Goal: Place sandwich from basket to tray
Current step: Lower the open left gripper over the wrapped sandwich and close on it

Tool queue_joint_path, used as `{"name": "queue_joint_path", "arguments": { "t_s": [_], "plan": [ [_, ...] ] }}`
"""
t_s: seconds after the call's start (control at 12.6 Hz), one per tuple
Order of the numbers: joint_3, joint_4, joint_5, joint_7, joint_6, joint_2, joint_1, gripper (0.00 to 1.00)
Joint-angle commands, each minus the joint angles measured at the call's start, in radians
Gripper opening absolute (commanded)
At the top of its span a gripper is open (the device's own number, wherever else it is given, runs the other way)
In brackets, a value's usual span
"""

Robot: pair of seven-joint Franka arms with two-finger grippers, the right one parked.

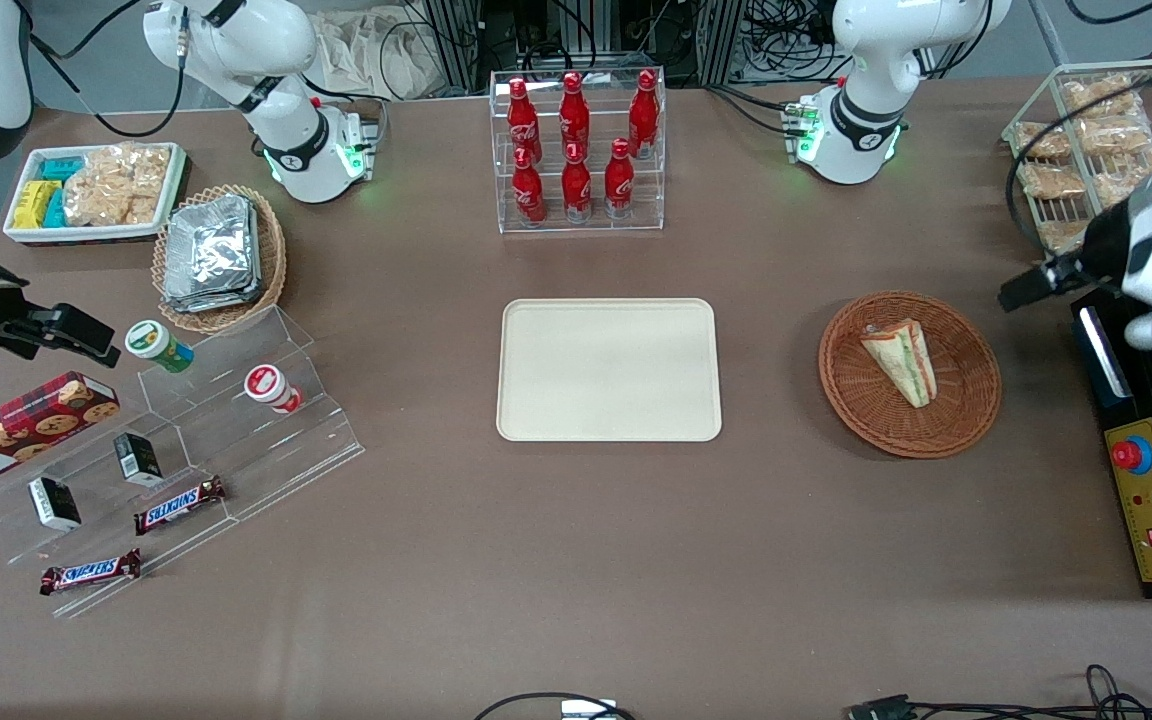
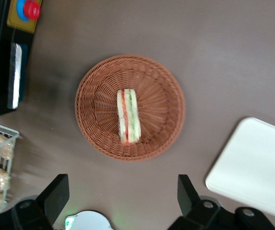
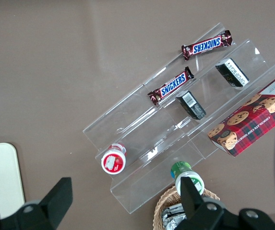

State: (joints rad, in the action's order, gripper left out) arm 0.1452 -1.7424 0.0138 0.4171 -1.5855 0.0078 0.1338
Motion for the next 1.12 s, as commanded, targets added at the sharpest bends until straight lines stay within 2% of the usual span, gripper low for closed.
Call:
{"name": "queue_joint_path", "arguments": {
  "t_s": [0.0,0.24,0.64,1.04],
  "plan": [
    [0.002,-0.269,0.003,0.107,-0.185,-0.077,0.004,1.0],
    [-0.001,-0.489,0.002,0.192,-0.448,-0.078,-0.002,1.0],
    [-0.002,-0.656,-0.011,0.259,-0.732,0.007,-0.005,1.0],
    [-0.002,-0.706,-0.009,0.259,-0.895,0.115,-0.005,1.0]
  ]
}}
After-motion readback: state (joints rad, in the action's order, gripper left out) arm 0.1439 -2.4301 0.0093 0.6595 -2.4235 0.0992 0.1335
